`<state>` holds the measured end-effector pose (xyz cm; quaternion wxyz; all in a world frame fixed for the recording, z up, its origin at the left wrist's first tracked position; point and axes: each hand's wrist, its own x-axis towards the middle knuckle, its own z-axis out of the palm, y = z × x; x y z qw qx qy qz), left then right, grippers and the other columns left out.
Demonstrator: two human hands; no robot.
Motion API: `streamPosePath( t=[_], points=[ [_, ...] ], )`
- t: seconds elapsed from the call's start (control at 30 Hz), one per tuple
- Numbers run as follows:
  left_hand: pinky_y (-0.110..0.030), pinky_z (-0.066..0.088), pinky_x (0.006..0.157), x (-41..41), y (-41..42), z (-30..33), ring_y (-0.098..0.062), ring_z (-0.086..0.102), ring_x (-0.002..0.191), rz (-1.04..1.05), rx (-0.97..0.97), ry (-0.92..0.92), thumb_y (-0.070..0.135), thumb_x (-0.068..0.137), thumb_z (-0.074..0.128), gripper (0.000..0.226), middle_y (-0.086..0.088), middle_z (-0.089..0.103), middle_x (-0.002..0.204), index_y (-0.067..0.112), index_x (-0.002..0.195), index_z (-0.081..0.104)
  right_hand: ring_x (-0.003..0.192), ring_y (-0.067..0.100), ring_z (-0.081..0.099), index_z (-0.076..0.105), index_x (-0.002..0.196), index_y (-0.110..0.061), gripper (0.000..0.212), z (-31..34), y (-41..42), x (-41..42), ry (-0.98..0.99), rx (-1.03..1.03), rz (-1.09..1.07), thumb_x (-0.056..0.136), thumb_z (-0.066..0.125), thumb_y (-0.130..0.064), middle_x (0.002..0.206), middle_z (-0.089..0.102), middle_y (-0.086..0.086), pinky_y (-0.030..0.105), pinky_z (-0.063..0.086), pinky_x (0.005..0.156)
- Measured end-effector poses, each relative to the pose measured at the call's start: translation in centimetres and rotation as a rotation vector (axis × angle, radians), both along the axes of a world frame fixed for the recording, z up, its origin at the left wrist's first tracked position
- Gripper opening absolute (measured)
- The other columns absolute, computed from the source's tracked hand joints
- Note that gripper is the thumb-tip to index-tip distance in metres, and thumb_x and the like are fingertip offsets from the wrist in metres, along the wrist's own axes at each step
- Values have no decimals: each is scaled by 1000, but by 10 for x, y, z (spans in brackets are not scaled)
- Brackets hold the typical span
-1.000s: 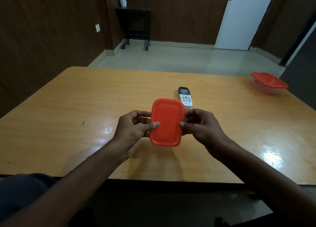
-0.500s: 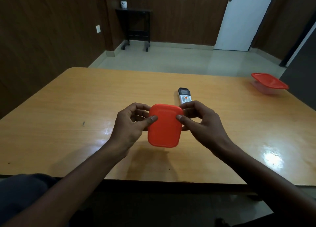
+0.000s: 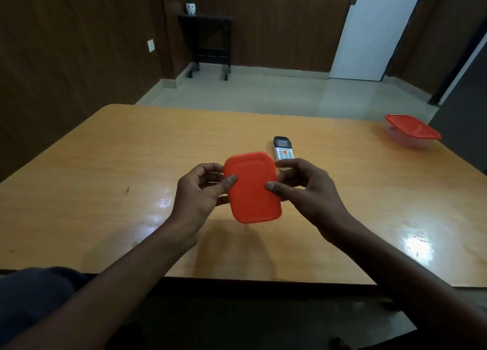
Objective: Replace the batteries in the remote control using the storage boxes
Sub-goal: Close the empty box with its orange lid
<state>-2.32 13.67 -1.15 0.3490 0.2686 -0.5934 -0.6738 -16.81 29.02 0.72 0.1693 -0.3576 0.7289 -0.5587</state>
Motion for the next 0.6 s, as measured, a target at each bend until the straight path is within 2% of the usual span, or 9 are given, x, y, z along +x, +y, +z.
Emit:
streamPosePath(
  t=[0.1,0.2,0.33,0.5,0.6],
  points=[
    [-38,61,72,1,-4,1,-24,72,86,51,116,35,9,84,77,22,-8,70,92,14,103,66,86,21,75,70,101,-17,28,-1,-1,0,-85,83,36,78,85,-12,89,75,5,38,65,74],
    [-39,62,76,2,-5,3,-25,74,92,21,195,40,9,81,79,29,-8,74,95,13,107,66,82,25,76,70,96,-9,20,-2,-1,0,-90,75,46,80,83,-8,89,75,11,37,65,71],
    [-40,63,77,2,4,-1,-31,73,96,-110,230,-94,12,60,87,57,-15,71,107,9,110,63,79,30,76,66,93,-6,15,-1,-2,0,-132,7,3,85,79,-10,89,74,18,44,64,74],
    [-38,65,72,-1,6,0,-37,73,91,-73,290,-54,-6,70,82,41,-21,67,103,2,105,61,85,30,76,65,100,-1,21,-1,-3,4,-227,-96,-8,86,77,-11,98,73,19,34,61,69],
    [-32,64,67,-2,6,3,-34,75,83,-69,372,-18,-7,73,79,40,-22,69,104,0,108,60,96,25,74,64,112,-9,34,-4,-5,9,-305,-132,-4,82,81,-16,109,71,12,30,62,72]
  ],
)
